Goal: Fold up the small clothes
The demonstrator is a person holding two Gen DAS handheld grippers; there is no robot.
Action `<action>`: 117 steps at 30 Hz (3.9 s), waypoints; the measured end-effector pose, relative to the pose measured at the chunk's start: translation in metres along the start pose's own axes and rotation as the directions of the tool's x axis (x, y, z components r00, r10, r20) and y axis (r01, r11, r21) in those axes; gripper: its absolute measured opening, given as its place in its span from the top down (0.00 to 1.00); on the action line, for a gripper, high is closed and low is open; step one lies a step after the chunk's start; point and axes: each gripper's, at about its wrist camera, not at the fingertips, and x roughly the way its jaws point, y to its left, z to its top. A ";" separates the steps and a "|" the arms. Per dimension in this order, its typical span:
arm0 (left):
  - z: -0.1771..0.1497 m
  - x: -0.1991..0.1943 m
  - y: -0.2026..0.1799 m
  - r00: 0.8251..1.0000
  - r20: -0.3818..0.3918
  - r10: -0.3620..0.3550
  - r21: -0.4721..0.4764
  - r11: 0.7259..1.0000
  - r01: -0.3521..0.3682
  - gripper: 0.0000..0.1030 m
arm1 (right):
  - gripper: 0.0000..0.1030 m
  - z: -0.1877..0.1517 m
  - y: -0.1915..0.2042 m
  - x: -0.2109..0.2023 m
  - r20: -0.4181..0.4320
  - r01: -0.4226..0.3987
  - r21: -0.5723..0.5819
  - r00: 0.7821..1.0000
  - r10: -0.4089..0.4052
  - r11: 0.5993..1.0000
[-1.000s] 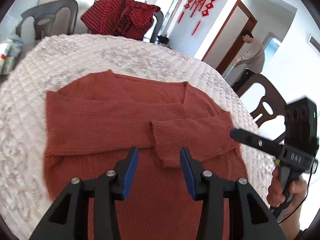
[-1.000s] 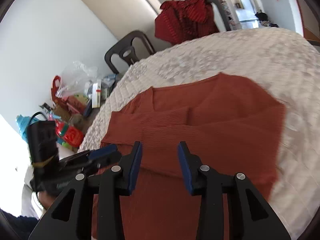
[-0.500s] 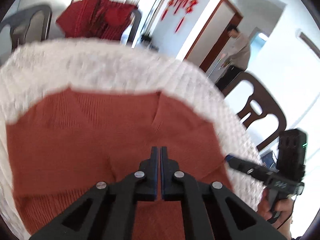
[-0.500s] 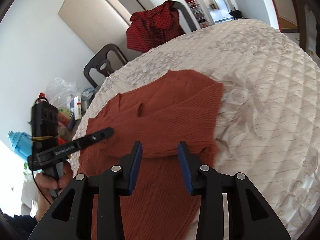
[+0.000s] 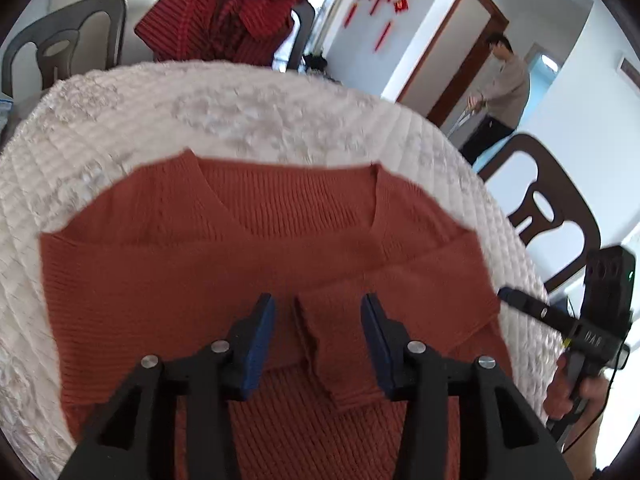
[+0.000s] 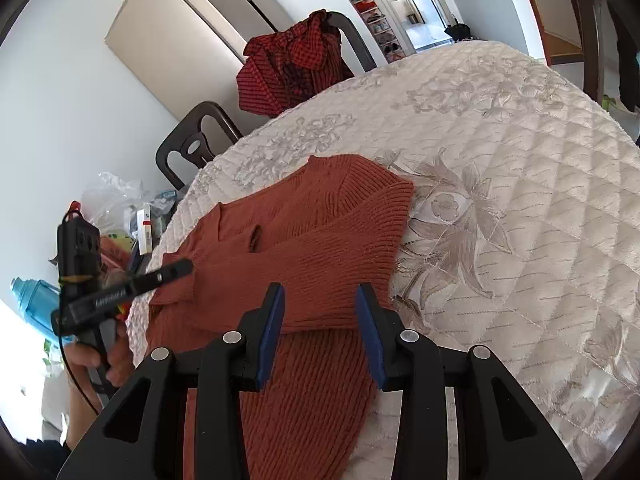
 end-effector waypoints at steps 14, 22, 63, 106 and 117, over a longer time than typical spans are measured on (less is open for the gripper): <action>0.033 -0.033 -0.041 0.985 0.161 -0.059 0.137 0.990 0.037 0.95 | 0.63 0.013 -0.004 -0.001 0.032 0.022 0.005 0.999 -0.023 1.000; 0.022 0.005 0.005 0.999 0.032 0.025 -0.002 1.000 -0.025 0.93 | 0.64 0.015 -0.012 0.014 0.009 0.112 0.001 0.994 -0.112 0.994; -0.040 -0.037 -0.022 0.989 0.072 0.125 0.110 0.985 -0.133 0.92 | 0.80 -0.020 0.018 -0.009 -0.006 0.198 -0.175 0.979 -0.203 0.964; -0.197 -0.135 0.016 0.987 0.079 0.143 -0.117 0.984 -0.133 0.57 | 0.61 -0.154 0.035 -0.080 -0.143 -0.034 -0.061 0.989 0.025 0.998; -0.194 -0.134 0.023 0.990 0.107 0.088 -0.176 0.982 -0.068 0.61 | 0.62 -0.153 0.034 -0.062 -0.135 -0.150 0.033 0.979 0.154 0.988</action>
